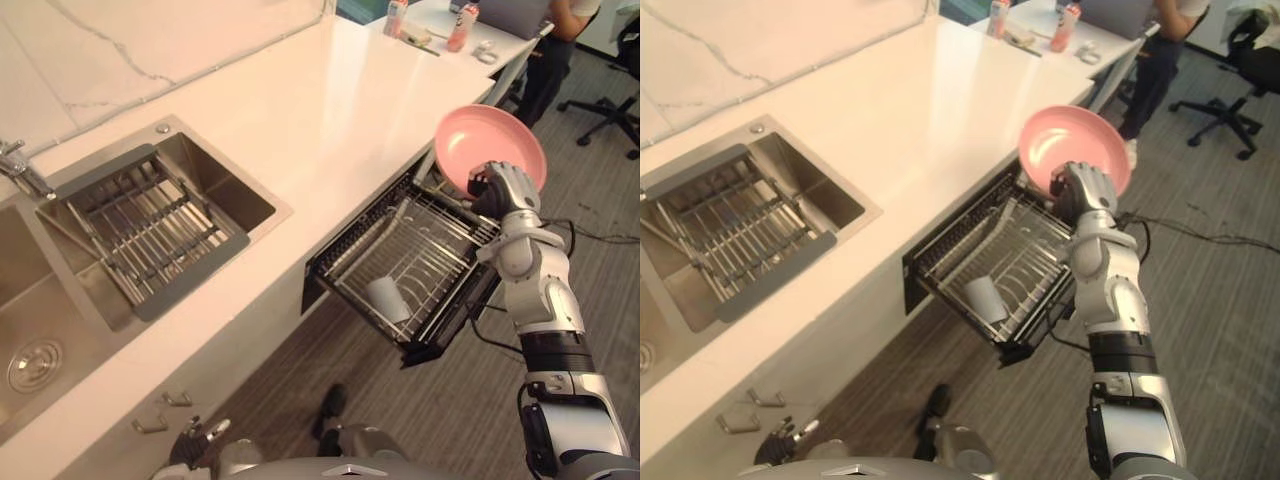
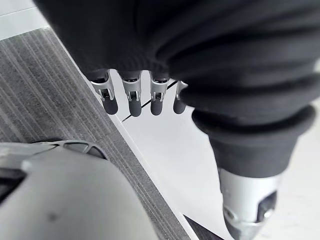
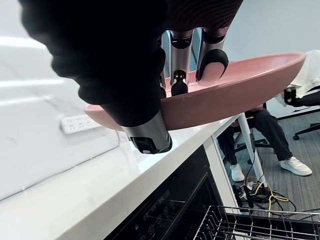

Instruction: Walk over to the sink, pick up the cup, carry it to the dishwasher, place the cup inside the dishwasher, then close the dishwasher door

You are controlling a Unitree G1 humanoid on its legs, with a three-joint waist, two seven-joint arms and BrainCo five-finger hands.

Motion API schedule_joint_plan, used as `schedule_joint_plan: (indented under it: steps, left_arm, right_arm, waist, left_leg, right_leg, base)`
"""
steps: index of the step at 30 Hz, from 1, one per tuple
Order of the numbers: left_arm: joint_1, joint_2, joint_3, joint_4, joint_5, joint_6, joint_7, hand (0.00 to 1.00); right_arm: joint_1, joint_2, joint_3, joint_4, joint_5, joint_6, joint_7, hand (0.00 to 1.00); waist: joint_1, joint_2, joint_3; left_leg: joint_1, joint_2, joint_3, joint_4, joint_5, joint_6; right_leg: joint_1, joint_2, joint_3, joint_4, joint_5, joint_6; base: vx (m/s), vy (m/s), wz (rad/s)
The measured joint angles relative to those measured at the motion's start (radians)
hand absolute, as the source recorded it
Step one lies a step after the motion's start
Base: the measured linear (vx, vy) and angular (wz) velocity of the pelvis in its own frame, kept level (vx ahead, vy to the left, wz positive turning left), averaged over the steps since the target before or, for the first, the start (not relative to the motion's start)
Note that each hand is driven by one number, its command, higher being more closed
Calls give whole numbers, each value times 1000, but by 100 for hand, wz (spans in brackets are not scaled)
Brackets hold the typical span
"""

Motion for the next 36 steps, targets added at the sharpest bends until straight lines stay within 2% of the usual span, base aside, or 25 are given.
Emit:
schedule_joint_plan:
  steps: [4, 6, 13, 15, 19, 23, 26, 31, 33, 36]
  left_arm:
    - [-25, 1, -2, 1, -1, -5, -2, 0]
    - [-56, 1, -4, 3, -4, -11, -2, 0]
    - [-125, 21, -30, -1, -91, -27, -1, 0]
    - [-130, 28, -39, -2, -110, -38, -1, 0]
    - [-149, 32, -47, -2, -128, -47, -1, 0]
    - [-177, 37, -78, -3, -149, -47, -2, 0]
    - [-202, 38, -101, -2, -150, -46, -3, 0]
    - [-236, 36, -149, -2, -172, -40, -4, 0]
    - [-249, 22, -174, -3, -189, -39, -6, 0]
    - [-252, 20, -195, -4, -208, -43, -5, 0]
  right_arm:
    - [43, 9, -17, 1, 4, 18, -3, 100]
    - [45, 14, -17, 4, 11, 21, -6, 100]
    - [16, 18, -14, 14, 44, 61, -45, 100]
    - [-32, 18, 1, 65, 63, 66, -48, 100]
    - [-82, 13, 28, 120, 129, 80, -49, 100]
    - [-176, -18, 72, 212, 181, 80, -42, 100]
    - [-263, -51, 116, 297, 216, 80, -39, 100]
    - [-392, -114, 180, 442, 336, 84, -28, 100]
    - [-472, -157, 186, 517, 387, 90, -13, 100]
    - [-554, -201, 215, 595, 435, 105, -3, 100]
  waist:
    - [-3, 1, 14]
    - [-5, -2, 54]
    - [-14, -2, 171]
    - [-17, -1, 203]
    - [-17, 7, 228]
    - [-4, 25, 256]
    - [2, 49, 270]
    - [20, 92, 294]
    - [26, 121, 307]
    - [36, 130, 307]
  left_leg:
    - [-29, -26, -24, -13, 9, 15]
    - [-79, -45, -30, 5, 11, 28]
    - [-232, -50, -53, 119, -12, 64]
    - [-277, -50, -59, 155, -21, 72]
    - [-339, -51, -81, 201, -33, 81]
    - [-400, -60, -86, 238, -39, 92]
    - [-447, -76, -107, 254, -39, 104]
    - [-499, -96, -108, 264, -31, 118]
    - [-517, -120, -110, 250, -17, 130]
    - [-530, -149, -109, 225, 3, 137]
  right_leg:
    - [-26, -23, -6, 1, 18, 7]
    - [-66, -47, -5, 3, 37, 10]
    - [-180, -81, 50, 42, 65, 27]
    - [-213, -89, 52, 54, 72, 26]
    - [-259, -99, 57, 66, 82, 27]
    - [-308, -108, 72, 71, 99, 25]
    - [-346, -121, 72, 74, 110, 24]
    - [-402, -145, 77, 89, 120, 18]
    - [-432, -168, 83, 103, 122, 19]
    - [-462, -187, 97, 104, 129, 19]
  base:
    - [-22, 170, 11]
    - [-58, 164, 9]
    - [-77, 212, 10]
    - [-76, 169, 4]
    - [-84, 150, 10]
    - [-92, 131, 3]
    - [-105, 131, 8]
    - [-117, 116, 6]
    - [-114, 132, 10]
    - [-75, 111, 3]
